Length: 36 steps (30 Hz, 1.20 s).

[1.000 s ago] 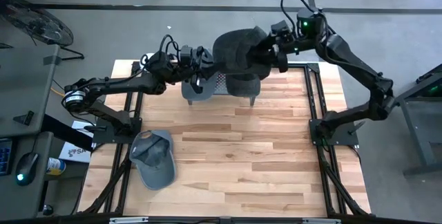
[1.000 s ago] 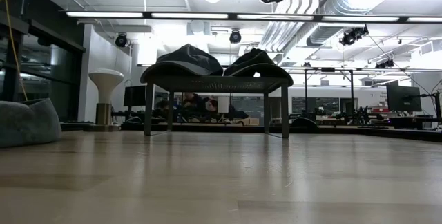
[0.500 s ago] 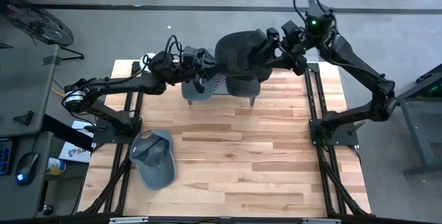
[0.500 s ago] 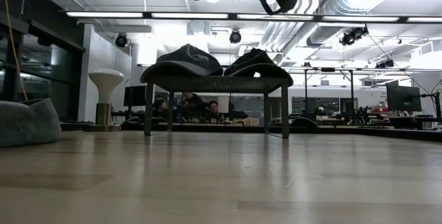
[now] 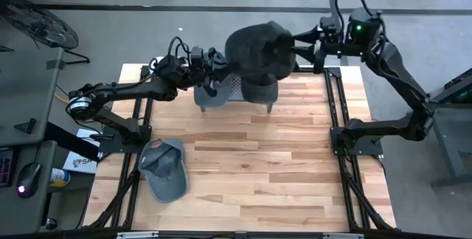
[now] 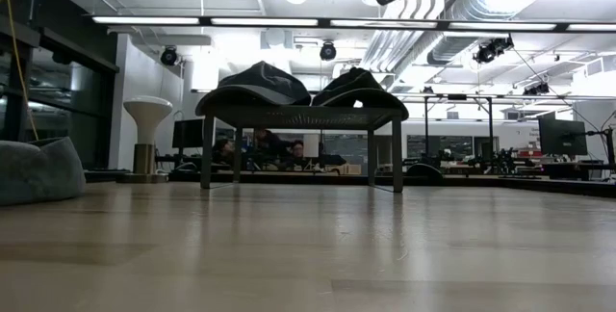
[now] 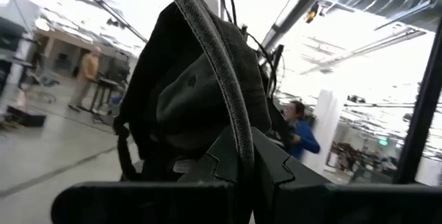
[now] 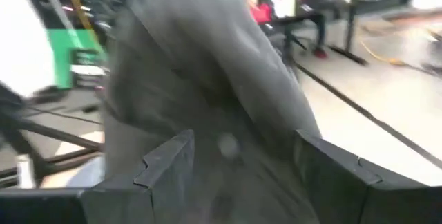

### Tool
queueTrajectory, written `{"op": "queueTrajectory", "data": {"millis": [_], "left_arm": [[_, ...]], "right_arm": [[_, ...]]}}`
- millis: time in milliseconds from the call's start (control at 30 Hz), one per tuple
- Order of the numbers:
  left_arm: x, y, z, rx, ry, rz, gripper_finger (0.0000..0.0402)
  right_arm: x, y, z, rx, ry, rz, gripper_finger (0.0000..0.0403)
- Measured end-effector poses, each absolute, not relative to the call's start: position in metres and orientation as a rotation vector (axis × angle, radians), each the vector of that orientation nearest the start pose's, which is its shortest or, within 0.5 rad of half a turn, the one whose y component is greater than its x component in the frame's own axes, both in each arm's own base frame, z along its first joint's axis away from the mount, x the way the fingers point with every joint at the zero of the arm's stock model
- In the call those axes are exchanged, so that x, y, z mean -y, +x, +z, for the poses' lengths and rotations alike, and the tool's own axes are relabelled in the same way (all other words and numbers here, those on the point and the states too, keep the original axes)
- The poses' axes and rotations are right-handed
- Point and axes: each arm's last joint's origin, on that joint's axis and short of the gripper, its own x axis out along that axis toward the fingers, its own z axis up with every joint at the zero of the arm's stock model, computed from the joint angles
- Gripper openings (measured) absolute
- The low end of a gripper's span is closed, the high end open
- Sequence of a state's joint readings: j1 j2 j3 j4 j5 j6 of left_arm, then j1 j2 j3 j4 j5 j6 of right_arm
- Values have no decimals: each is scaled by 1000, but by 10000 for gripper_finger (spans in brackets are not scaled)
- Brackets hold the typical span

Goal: Pick & Place hat
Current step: Stack the black cap on top of the other black cap on the shelf

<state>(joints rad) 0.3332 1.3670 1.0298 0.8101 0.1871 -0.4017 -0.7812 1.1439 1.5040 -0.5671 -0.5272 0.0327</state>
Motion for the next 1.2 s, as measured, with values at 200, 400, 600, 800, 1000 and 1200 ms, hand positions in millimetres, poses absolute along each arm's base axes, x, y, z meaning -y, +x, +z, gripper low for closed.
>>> {"op": "queueTrajectory", "data": {"millis": [200,400,600,800,1000,1200], "left_arm": [[-95,288,382,490,-254,99,6],[-96,288,391,508,-215,118,6],[-96,290,398,467,-184,123,6],[-96,290,401,470,-168,126,6],[-96,290,401,469,-167,122,6],[-96,290,401,469,-167,121,6]], "right_arm": [[139,173,456,-230,200,-239,238],[147,186,447,-273,232,-307,238],[155,198,443,-253,260,-238,238],[163,209,437,-251,280,-196,238],[169,217,437,-212,283,-168,238],[173,223,433,-215,272,-136,238]]}}
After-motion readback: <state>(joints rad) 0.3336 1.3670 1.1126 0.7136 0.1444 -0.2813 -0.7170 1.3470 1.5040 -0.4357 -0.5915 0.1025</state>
